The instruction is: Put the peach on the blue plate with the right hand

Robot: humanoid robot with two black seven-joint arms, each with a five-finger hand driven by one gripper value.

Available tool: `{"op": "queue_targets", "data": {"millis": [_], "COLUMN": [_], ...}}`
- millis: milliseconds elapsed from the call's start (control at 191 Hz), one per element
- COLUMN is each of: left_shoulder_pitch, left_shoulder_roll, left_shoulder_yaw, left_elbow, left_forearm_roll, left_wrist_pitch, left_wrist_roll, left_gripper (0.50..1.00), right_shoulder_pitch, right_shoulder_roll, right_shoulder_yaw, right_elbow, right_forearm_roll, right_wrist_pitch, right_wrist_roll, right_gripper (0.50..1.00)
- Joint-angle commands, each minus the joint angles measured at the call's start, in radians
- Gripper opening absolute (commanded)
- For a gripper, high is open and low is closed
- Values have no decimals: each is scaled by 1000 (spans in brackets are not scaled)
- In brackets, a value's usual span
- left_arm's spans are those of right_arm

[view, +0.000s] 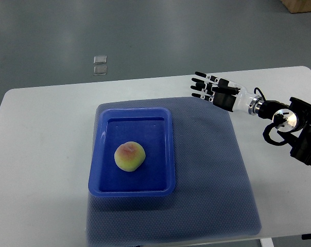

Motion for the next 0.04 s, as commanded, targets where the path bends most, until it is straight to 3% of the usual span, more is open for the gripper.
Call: {"op": "queue_targets", "data": {"millis": [0, 31], "left_shoulder_pitch": [0, 2], "left_shoulder_roll": [0, 0], "left_shoulder_yaw": [0, 0], "left_elbow": [0, 0], "left_forearm_roll": [0, 0], "left_wrist_pitch": [0, 0], "left_wrist_roll": [0, 0], "left_gripper": [1000, 1000], "right_shoulder_pitch": [0, 1], "right_shoulder_roll": [0, 0], "right_shoulder_yaw": [1, 1], "right_elbow": [0, 0], "right_forearm_roll": [-2, -2], "right_wrist_pitch": [3, 3], "right_wrist_roll": [0, 0], "right_gripper": [928, 928]}}
